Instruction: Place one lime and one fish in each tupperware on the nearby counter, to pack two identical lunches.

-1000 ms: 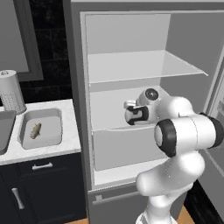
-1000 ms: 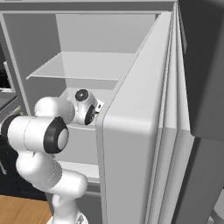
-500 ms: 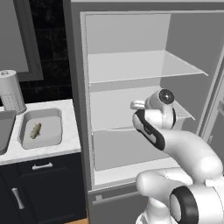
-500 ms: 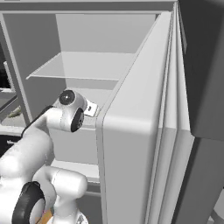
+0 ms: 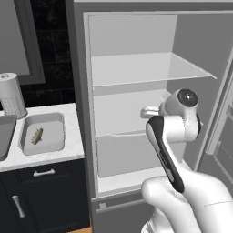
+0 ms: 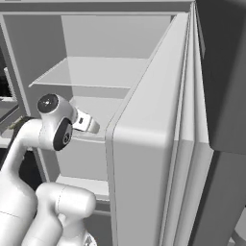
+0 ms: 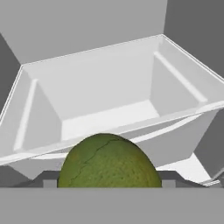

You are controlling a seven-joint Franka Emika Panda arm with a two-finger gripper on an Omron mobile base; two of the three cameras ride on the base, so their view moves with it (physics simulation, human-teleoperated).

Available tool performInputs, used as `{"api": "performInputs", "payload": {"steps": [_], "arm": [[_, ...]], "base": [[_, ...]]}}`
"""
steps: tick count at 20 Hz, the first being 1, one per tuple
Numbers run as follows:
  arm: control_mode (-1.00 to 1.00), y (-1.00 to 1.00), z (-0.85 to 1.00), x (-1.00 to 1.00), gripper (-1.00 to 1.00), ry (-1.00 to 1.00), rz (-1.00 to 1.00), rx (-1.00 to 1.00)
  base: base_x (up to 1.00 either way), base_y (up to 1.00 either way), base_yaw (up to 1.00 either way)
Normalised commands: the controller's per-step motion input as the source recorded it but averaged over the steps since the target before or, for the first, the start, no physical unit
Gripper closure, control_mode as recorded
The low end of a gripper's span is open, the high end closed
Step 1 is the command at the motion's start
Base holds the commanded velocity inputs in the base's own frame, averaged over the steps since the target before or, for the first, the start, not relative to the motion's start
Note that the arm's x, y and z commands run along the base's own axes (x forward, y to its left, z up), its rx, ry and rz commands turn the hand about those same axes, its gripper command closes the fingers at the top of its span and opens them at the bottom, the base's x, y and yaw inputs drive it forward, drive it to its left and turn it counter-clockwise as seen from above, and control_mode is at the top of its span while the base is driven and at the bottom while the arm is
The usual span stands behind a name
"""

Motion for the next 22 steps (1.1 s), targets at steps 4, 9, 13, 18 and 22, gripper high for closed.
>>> {"api": "performInputs", "payload": {"steps": [4, 9, 13, 18, 22], "arm": [[-1.00, 0.00, -0.08, -1.00, 1.00, 0.00, 0.08, -0.02], [-1.00, 0.00, 0.12, -0.92, 1.00, 0.00, 0.12, 0.00], [-1.00, 0.06, 0.22, -0.71, 1.00, 0.03, 0.14, 0.00], [1.00, 0.11, 0.07, -0.42, 1.00, 0.04, 0.07, 0.00], [1.00, 0.00, 0.00, 0.00, 1.00, 0.00, 0.00, 0.00]], "base": [[0.00, 0.00, 0.00], [0.00, 0.00, 0.00], [0.00, 0.00, 0.00], [-0.16, 0.09, 0.01], [-0.75, 0.70, 0.07]]}}
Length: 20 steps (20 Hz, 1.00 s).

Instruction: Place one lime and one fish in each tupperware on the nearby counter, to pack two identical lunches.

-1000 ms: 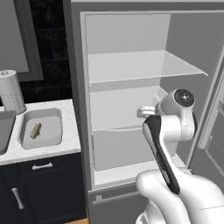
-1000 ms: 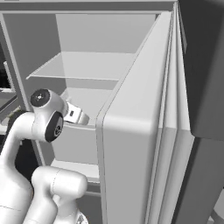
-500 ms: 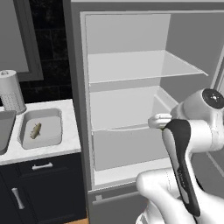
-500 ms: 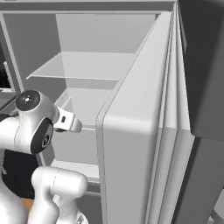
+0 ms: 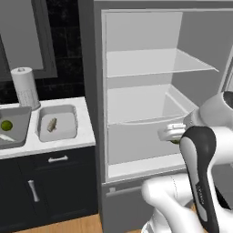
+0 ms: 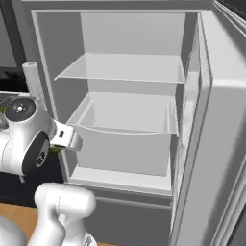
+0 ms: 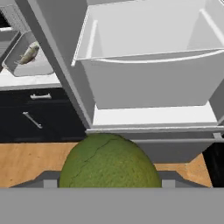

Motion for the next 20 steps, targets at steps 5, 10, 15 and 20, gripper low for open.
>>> {"api": "performInputs", "payload": {"steps": [5, 10, 15, 20], "arm": [[1.00, 0.00, 0.00, 0.00, 1.00, 0.00, 0.00, 0.00], [1.00, 0.00, 0.00, 0.00, 1.00, 0.00, 0.00, 0.00], [1.00, 0.00, 0.00, 0.00, 1.00, 0.00, 0.00, 0.00], [1.00, 0.00, 0.00, 0.00, 1.00, 0.00, 0.00, 0.00]], "base": [[-0.17, 1.00, 0.02], [0.43, 1.00, 0.00], [0.87, 1.00, -0.01], [0.98, 0.84, -0.08]]}}
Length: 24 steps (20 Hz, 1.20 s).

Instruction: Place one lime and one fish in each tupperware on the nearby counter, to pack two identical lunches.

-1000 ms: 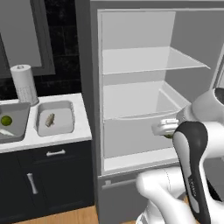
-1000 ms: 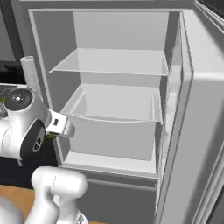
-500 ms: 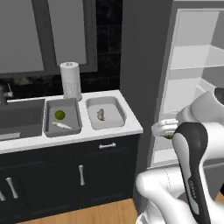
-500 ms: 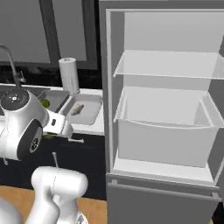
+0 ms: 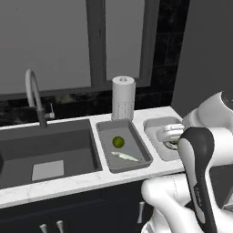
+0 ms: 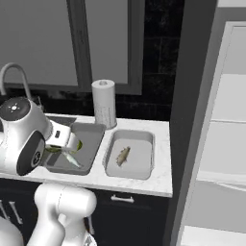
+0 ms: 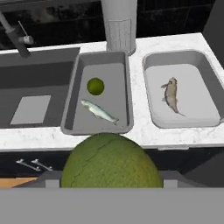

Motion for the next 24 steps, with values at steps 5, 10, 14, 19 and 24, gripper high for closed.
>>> {"api": "performInputs", "payload": {"steps": [5, 10, 14, 19, 24], "arm": [[-1.00, 0.00, -0.10, 0.24, 1.00, 0.00, -0.06, -0.05], [-1.00, -0.46, -0.17, 0.25, 1.00, 0.00, -0.19, -0.07], [-1.00, -0.87, -0.24, 0.04, 1.00, 0.04, -0.24, -0.01], [-1.00, -0.79, -0.38, 0.00, 1.00, 0.19, -0.27, 0.00], [-1.00, -0.31, -0.45, 0.18, 1.00, 0.23, -0.28, 0.04]], "base": [[0.46, 0.17, -0.09], [0.00, 0.00, 0.00], [0.00, 0.00, 0.00], [0.00, 0.00, 0.00], [0.00, 0.00, 0.00]]}}
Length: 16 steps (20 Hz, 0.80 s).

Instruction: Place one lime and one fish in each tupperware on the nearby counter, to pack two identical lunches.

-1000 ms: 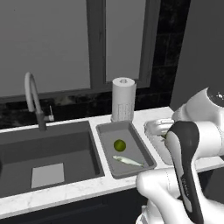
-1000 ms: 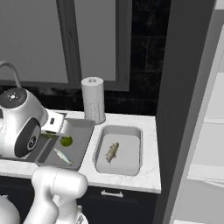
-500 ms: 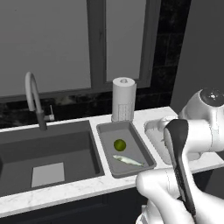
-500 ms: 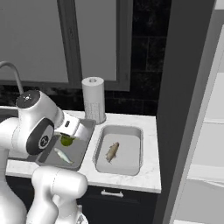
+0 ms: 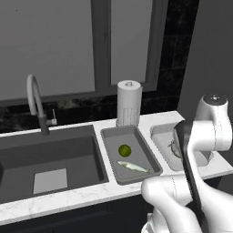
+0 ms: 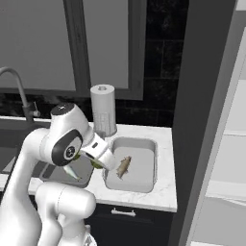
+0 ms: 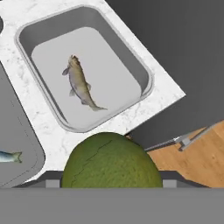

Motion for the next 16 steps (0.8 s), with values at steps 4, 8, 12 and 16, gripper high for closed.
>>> {"api": "performInputs", "payload": {"steps": [4, 8, 12, 16], "arm": [[-1.00, -0.20, -0.24, 0.58, 1.00, 0.25, -0.20, 0.17], [-1.00, -0.38, -0.26, 0.75, 1.00, 0.13, -0.04, 0.19], [-1.00, -0.34, -0.36, 0.65, 1.00, 0.01, 0.00, 0.08], [-1.00, -0.14, -0.52, 0.56, 1.00, 0.00, 0.00, 0.00]], "base": [[0.00, 0.00, 0.00], [0.00, 0.00, 0.00], [0.00, 0.00, 0.00], [0.00, 0.00, 0.00]]}}
